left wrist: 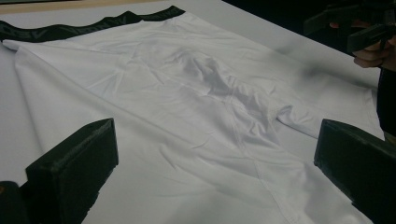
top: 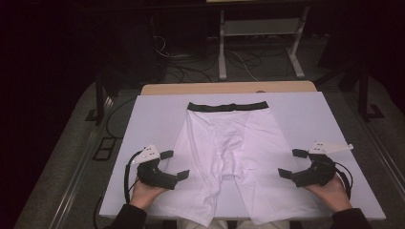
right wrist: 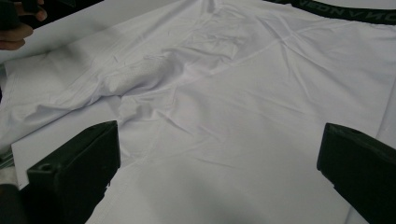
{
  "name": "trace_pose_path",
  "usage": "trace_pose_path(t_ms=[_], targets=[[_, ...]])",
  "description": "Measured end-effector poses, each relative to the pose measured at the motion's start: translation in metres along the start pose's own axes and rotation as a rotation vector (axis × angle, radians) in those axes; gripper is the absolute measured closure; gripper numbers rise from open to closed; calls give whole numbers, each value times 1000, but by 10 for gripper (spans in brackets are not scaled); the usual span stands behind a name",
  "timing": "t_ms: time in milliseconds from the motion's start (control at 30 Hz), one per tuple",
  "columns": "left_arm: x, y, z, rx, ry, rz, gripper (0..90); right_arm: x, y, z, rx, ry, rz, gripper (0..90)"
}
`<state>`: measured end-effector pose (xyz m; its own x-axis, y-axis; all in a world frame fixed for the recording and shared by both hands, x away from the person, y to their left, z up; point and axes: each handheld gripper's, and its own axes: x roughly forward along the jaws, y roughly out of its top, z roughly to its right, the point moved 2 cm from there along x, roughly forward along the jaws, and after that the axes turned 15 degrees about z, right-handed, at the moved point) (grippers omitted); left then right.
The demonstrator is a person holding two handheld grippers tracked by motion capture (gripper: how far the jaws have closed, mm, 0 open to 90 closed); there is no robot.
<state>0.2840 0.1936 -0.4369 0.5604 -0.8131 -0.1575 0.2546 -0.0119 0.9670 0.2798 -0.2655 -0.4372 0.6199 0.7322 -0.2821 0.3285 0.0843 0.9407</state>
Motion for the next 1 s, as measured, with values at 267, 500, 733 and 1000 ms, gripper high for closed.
trace_pose_path(t_ms=[267,500,733,1000], targets=[[0,0,0,1,0,1,0,0,0,-1,2,-1,1,0],[0,0,1,0,-1,5,0,-2,2,-1,-1,-9,6,0],[0,0,2,2,0,-2,0,-3,2,-2,-5,-15,6,0],[-1,-2,2,-5,9,0,0,-3,8,-3,-13,-35,2,0]])
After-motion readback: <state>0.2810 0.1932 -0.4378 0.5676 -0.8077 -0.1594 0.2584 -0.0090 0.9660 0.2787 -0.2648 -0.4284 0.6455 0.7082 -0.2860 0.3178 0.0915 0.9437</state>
